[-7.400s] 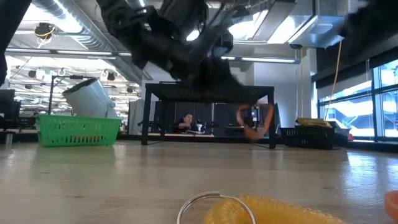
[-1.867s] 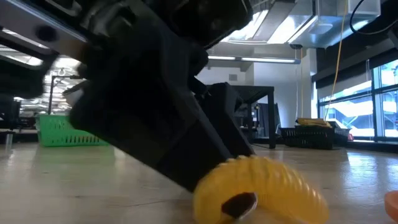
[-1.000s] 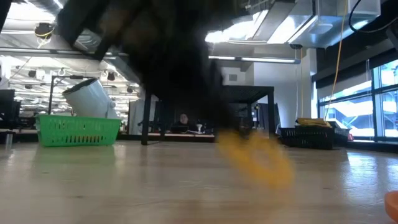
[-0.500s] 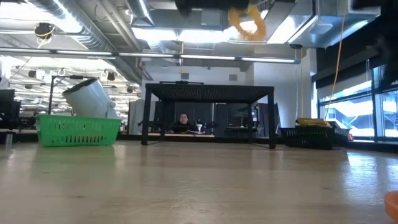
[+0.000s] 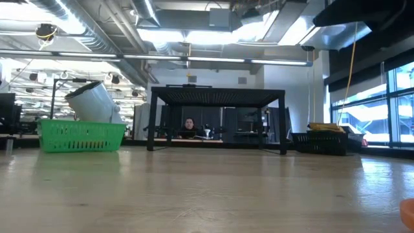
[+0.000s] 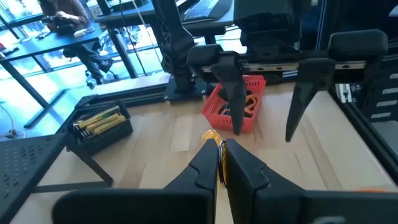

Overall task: Pick & Place Office Desk Supplies
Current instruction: Put the yellow spring keychain into the green bin

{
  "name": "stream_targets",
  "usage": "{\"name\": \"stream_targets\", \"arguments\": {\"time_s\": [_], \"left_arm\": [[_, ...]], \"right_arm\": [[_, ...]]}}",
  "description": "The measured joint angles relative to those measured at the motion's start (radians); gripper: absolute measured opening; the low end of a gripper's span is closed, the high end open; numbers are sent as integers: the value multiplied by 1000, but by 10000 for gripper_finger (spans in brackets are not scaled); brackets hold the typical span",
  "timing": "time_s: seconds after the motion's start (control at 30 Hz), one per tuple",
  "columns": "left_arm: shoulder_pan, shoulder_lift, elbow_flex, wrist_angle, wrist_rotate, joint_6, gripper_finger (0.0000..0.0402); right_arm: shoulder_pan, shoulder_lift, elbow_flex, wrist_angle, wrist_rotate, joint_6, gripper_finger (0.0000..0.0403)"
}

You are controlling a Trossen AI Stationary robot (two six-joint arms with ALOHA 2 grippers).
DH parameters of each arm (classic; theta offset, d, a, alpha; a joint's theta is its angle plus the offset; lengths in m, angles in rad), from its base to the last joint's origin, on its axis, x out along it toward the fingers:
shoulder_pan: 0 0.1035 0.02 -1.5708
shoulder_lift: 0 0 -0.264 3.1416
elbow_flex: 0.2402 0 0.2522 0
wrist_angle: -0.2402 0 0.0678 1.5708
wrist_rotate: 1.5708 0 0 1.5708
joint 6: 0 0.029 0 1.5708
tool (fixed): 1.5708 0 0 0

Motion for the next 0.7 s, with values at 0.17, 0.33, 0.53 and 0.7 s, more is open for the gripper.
{"name": "stream_targets", "arguments": {"time_s": [0.17,0.33,0.53,0.7], "left_arm": [[-6,-11,1,-59,-26,-14,10],[3,-23,1,-340,-124,-188,10],[56,-27,1,-825,-131,-500,10],[118,-27,1,-1187,-130,-686,7]], "right_arm": [[-5,0,0,18,0,-4,242],[-5,0,0,22,-24,40,242],[-5,0,0,22,-52,47,242],[-5,0,0,22,-48,48,242]]}}
